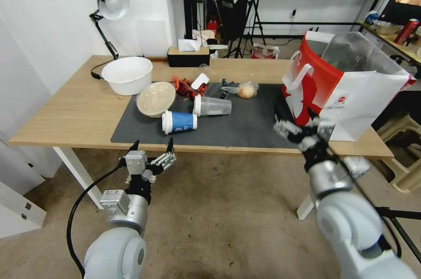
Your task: Pick up the trash from the table and place it into the takeout bag.
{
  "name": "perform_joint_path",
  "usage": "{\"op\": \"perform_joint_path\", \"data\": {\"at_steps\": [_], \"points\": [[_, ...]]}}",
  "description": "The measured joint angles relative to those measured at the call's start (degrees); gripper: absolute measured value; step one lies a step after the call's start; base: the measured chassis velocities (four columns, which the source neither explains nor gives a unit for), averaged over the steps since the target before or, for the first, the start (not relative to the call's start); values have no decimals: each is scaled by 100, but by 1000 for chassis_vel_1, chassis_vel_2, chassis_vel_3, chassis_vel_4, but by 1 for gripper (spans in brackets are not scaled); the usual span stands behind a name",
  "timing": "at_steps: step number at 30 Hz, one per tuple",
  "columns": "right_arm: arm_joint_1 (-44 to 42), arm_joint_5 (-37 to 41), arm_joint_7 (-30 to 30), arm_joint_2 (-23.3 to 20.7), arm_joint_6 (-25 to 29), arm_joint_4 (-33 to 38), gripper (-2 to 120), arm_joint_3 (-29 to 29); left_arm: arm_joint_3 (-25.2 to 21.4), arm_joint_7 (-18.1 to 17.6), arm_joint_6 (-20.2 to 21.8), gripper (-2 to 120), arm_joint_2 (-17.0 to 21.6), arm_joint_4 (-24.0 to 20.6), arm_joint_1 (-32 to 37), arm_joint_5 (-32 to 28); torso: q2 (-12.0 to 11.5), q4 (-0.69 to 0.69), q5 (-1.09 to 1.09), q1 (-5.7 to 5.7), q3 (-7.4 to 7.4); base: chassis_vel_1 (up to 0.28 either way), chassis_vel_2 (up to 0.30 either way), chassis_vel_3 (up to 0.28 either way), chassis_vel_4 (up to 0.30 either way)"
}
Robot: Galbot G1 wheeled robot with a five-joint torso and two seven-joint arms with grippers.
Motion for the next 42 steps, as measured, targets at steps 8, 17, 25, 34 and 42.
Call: {"op": "perform_joint_path", "data": {"at_steps": [8, 17, 25, 34, 42], "points": [[-262, -468, 195, 309, 448, -407, 100, -387, -27, -29, -41, 100, 71, 35, 1, -54, 0, 0, 1, 0, 0, 0, 0, 0, 0], [-215, -508, 344, 349, 363, -370, 100, -456, -41, -26, -120, 100, 73, 53, 2, -58, -1, 0, 1, 0, 0, 0, 0, 0, 0], [353, -93, 583, 178, -249, -309, 100, -447, -37, -12, -145, 100, 50, 53, 2, -57, -1, 0, 2, 0, 1, 0, 0, 0, 0], [2042, 1157, 995, -290, -1015, -1029, 100, -736, -80, -5, -179, 100, 16, 81, 6, -51, -1, 0, 1, 1, 2, 0, 0, 0, 0], [3288, 1784, 1192, -425, -1382, -2098, 100, -1301, -93, -5, -180, 100, -33, 112, -28, -44, -1, 0, 1, 1, 2, 0, 0, 0, 0]]}}
